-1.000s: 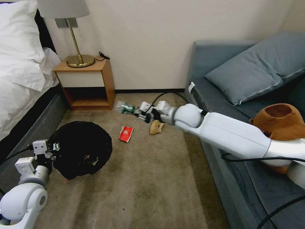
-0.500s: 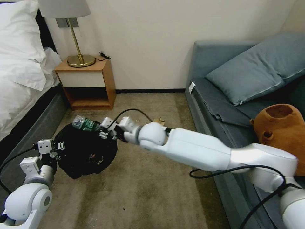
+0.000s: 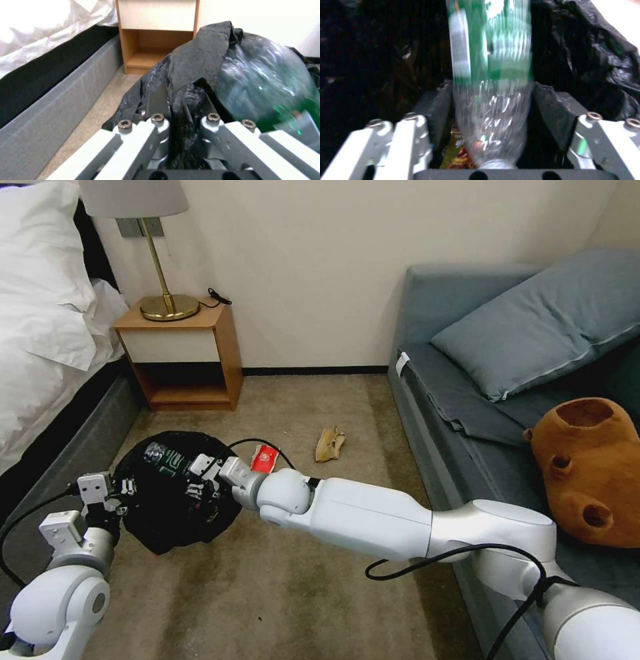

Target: Pick up the trash bin, then pick up the garbage on the floor and place it into the trash bin.

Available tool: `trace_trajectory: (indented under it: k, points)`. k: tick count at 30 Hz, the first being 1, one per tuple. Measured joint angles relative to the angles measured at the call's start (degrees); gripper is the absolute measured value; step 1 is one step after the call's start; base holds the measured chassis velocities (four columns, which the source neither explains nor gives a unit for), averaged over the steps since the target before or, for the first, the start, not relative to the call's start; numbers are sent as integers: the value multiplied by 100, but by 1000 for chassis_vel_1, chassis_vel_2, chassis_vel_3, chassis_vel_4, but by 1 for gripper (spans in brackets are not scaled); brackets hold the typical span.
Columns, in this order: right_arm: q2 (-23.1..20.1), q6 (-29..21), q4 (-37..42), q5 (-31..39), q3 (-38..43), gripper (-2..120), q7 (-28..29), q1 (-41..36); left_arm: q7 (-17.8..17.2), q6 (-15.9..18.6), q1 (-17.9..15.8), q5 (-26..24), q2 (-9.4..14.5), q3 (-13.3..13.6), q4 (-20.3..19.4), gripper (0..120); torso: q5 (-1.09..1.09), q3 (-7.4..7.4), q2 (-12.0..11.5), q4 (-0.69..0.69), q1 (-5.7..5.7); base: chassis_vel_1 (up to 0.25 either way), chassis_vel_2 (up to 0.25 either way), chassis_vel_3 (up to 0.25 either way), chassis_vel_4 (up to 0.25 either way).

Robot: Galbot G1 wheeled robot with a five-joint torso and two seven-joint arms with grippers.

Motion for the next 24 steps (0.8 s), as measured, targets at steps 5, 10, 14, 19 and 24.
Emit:
trace_trajectory:
  k: [5, 10, 14, 19, 24]
  points:
    - [-100, -341, 254, 310, 13, 81, 215, -21, 33, -76, -14, 3, 38, -36, 174, 6, 0, 0, 0, 0, 0, 0, 0, 0, 0]
    - [-113, -306, 351, 457, 219, 98, 461, -39, 29, -81, -51, -100, 57, -69, 230, 6, -1, 0, 0, 1, 0, 0, 0, 0, 0]
    - [-78, -243, 354, 595, 461, 99, 803, -65, 12, -61, -93, -169, 83, -115, 240, 6, 1, 0, 0, 0, 0, 0, 0, 0, 0]
    - [-11, -301, 192, 766, 1228, 100, 1970, -487, -48, -20, -143, -452, 187, -350, 246, 6, 1, 0, 0, 1, 0, 0, 0, 0, 0]
    - [-112, -499, 45, 748, 1744, 100, 2267, -879, -70, -18, -130, -527, 228, -472, 328, 6, 1, 0, 0, 0, 0, 0, 0, 0, 0]
